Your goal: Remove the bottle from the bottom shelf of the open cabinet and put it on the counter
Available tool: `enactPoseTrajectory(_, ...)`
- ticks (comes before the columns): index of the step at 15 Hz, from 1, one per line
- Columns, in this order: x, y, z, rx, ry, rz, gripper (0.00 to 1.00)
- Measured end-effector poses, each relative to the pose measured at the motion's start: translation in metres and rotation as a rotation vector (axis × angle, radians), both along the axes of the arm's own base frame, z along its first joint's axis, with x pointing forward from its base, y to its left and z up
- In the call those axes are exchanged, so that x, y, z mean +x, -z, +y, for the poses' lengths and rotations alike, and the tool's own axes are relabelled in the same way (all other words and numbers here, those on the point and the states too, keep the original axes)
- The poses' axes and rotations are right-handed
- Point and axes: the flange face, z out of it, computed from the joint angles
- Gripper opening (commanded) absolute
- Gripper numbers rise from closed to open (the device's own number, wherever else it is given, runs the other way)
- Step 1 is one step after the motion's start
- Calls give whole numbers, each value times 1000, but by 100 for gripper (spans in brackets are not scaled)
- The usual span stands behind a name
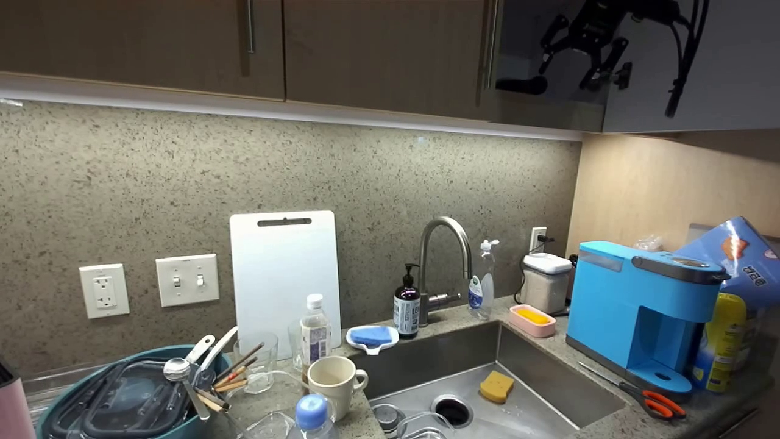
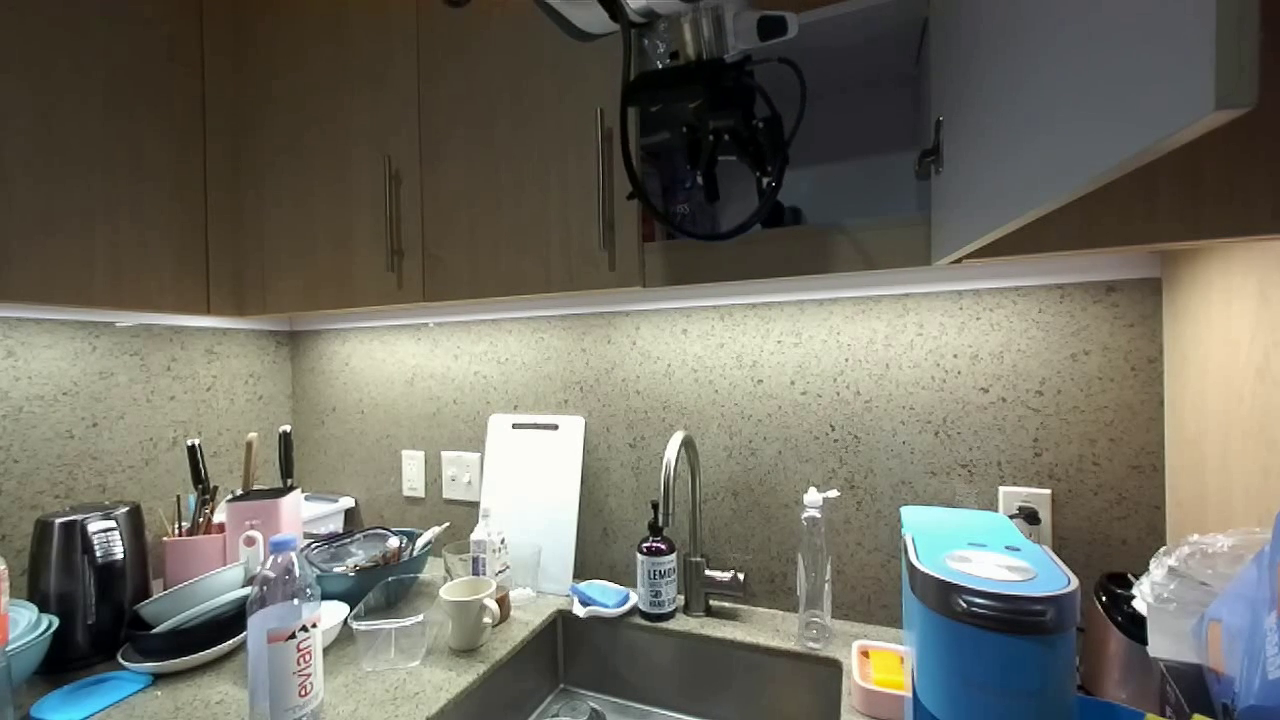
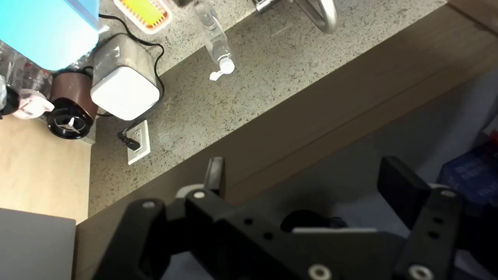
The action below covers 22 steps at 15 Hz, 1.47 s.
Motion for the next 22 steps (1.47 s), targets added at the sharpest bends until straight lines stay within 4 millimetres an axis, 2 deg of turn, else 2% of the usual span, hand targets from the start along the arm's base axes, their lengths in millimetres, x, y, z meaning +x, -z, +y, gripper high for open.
enactPoseTrajectory(2, 13, 6, 0, 8, -2, 2, 100)
enactPoseTrajectory(4, 17, 3, -11, 23, 16, -16, 100)
enactPoseTrajectory(7, 7, -17, -42, 47, 64, -61, 100)
enactPoseTrajectory(10, -4, -35, -59, 45, 92, -87, 100)
enactPoseTrajectory(14, -4, -36, -58, 39, 79, -82, 100)
enactPoseTrajectory(19, -5, -14, -36, 50, -122, 59, 100)
enactPoseTrajectory(22, -6, -9, -32, 39, -184, 87, 100)
